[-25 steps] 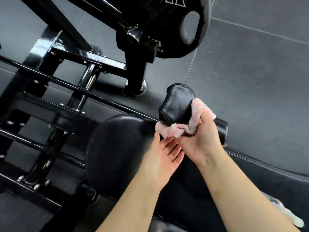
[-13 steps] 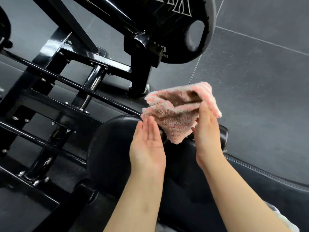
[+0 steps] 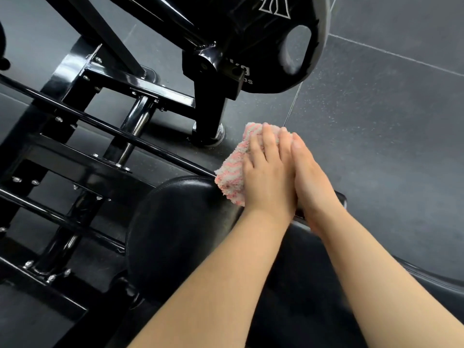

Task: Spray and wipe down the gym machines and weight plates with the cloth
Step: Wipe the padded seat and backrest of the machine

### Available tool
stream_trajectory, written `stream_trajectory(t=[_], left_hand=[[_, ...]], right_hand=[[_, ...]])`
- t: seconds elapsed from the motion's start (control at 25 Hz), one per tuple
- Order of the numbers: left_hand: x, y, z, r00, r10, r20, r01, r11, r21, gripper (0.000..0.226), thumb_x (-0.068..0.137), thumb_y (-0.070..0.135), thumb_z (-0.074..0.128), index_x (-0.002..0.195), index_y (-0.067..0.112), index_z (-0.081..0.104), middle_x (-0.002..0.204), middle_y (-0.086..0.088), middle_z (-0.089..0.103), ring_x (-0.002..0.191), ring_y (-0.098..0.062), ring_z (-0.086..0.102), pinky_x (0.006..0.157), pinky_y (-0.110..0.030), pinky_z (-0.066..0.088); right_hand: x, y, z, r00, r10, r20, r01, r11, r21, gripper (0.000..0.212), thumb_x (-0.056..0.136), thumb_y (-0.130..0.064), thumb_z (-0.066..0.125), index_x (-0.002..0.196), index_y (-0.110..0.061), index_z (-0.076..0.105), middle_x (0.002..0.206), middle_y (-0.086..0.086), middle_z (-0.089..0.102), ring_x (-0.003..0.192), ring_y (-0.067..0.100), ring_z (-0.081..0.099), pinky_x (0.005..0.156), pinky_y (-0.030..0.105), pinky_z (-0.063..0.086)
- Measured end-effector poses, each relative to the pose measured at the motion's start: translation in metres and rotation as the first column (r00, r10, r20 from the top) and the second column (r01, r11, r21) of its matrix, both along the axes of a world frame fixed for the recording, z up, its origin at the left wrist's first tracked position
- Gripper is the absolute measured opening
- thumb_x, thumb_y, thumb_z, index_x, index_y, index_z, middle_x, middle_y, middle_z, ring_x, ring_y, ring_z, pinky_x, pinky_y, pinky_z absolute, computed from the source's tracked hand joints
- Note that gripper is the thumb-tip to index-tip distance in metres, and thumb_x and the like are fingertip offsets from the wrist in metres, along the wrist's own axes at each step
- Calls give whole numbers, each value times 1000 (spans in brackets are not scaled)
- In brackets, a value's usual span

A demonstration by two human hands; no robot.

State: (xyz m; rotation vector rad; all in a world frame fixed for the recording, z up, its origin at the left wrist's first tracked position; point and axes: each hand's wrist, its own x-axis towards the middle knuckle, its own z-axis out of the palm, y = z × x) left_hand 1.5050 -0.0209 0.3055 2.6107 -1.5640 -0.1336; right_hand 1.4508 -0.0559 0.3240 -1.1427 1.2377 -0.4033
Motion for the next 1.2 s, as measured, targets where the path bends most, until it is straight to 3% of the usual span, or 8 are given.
stream_trajectory(t=[0.2,0.36,0.52,0.72,0.84,0.92,1.04,1.2], left_hand=[[41,-36,21,899,-36,-437,91,990,106,40,86,40,53,119,19,44,114,-6,57,103,-30,59,73,-33,38],[21,-7,6,967,12,-256,-20,999,-29,49,91,36,37,135,14,42,131,-8,51,110,-29,57,83,-36,46],[-15,37,-13,995,56,-86,-67,989,-131,61,86,26,27,140,-3,30,145,-22,38,134,-34,37,108,-42,32],[-26,56,3,932,147,-330,-181,981,-75,71,81,15,50,142,-9,22,147,-28,27,136,-40,29,107,-43,35],[6,33,12,564,365,-741,-471,879,74,45,100,22,29,141,2,34,143,-16,40,131,-31,39,107,-39,34],[29,23,14,298,426,-854,-521,823,229,49,103,36,20,113,6,57,118,-14,59,113,-28,53,101,-41,40],[55,16,-1,-257,401,-879,-462,748,476,46,99,48,32,98,14,63,106,-10,67,101,-26,63,94,-45,48],[54,17,-34,-584,236,-777,-365,779,510,47,98,45,37,128,13,56,116,-8,65,91,-25,68,73,-48,53]], right_hand=[[16,-24,12,995,83,-60,-85,996,-24,40,99,-50,27,89,-31,61,104,-6,59,86,7,53,61,24,39],[11,-15,16,985,-173,-25,169,980,-107,29,100,-35,36,82,-30,59,81,-20,59,81,-6,58,79,17,46],[-11,-5,-2,885,-460,-70,460,888,-20,25,98,-34,36,84,-32,56,90,-22,55,110,15,55,102,37,40],[-35,-2,-38,879,-272,-393,268,961,-65,39,101,-30,27,113,-6,55,119,1,58,113,25,48,90,30,33],[-46,2,-61,855,-12,-518,37,999,37,45,101,-33,27,120,-1,52,126,20,54,115,36,50,100,45,39],[-47,5,-64,838,115,-533,-57,991,124,52,101,-38,25,134,-2,42,138,23,42,127,38,39,106,51,31],[-48,-3,-61,818,182,-545,-74,974,215,52,103,-36,21,142,-3,33,150,19,27,135,37,29,110,45,25],[-51,-14,-60,826,195,-529,-43,957,287,52,103,-37,19,144,-6,32,155,13,20,136,32,29,107,36,24]])
